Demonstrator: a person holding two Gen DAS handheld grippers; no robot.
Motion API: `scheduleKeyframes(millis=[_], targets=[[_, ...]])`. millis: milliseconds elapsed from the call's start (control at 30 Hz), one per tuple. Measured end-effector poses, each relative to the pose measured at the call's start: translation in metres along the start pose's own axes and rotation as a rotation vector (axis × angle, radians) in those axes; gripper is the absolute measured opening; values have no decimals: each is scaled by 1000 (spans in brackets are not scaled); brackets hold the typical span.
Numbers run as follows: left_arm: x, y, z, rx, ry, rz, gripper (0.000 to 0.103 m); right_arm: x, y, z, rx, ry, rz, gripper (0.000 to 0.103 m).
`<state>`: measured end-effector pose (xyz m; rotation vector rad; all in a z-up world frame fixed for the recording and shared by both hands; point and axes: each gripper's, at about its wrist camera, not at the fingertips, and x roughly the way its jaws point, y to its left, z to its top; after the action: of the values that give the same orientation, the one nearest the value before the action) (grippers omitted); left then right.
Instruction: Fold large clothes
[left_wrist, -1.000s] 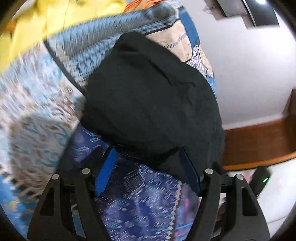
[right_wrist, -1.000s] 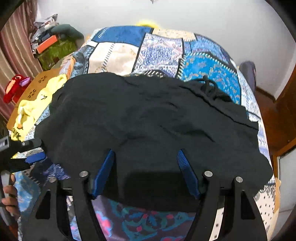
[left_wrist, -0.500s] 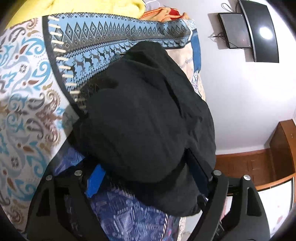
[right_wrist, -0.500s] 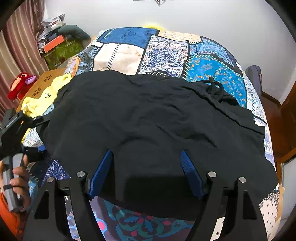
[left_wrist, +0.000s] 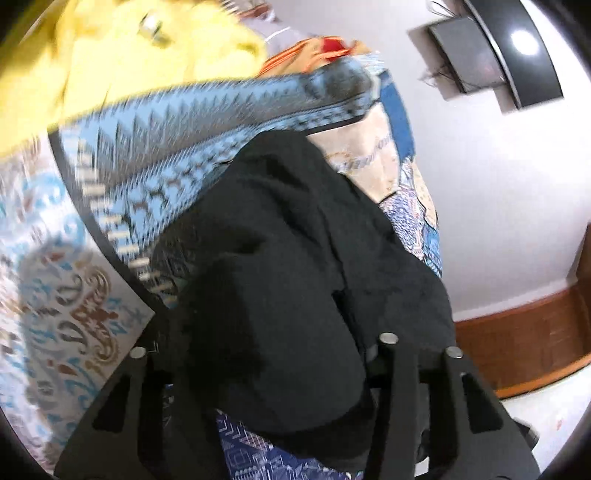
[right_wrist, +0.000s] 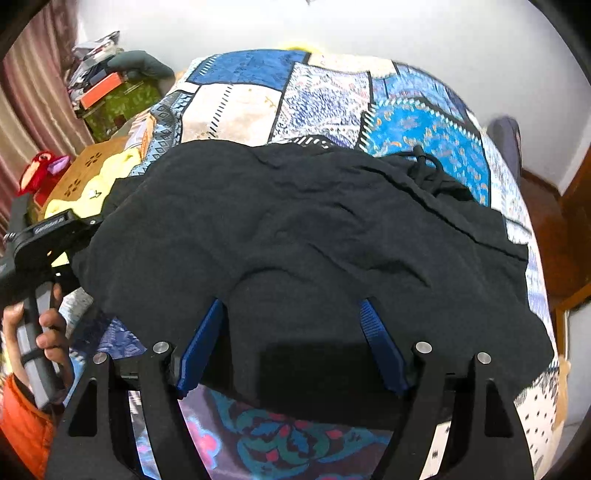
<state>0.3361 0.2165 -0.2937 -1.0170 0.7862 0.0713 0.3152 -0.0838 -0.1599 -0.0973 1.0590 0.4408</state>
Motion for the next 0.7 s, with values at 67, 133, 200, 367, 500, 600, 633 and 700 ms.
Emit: scheduleKeyframes(millis=[67, 133, 200, 367, 500, 600, 633, 700], targets=[[-8, -13, 3, 79, -5, 11, 39, -7, -2, 6, 49, 10, 37, 74], [-25, -27, 6, 150, -22, 18, 36, -20, 2, 13, 73, -8, 73, 74], [-42, -42, 7, 214, -61, 42, 35, -32, 12, 20, 61, -42, 73, 74], [-94, -82, 5, 409, -196, 123, 34, -46, 52, 36, 31, -113, 100, 74], [-131, -109, -4, 578, -317, 204, 34, -22, 90, 36, -18, -80, 127, 74], [-148, -123, -13, 687, -386, 273, 33, 6, 110, 26, -59, -44, 167, 74], [-147, -126, -17, 731, -404, 311, 33, 20, 116, 22, -63, 8, 203, 74], [-138, -130, -23, 790, -416, 363, 33, 45, 125, 15, -74, 109, 255, 74]])
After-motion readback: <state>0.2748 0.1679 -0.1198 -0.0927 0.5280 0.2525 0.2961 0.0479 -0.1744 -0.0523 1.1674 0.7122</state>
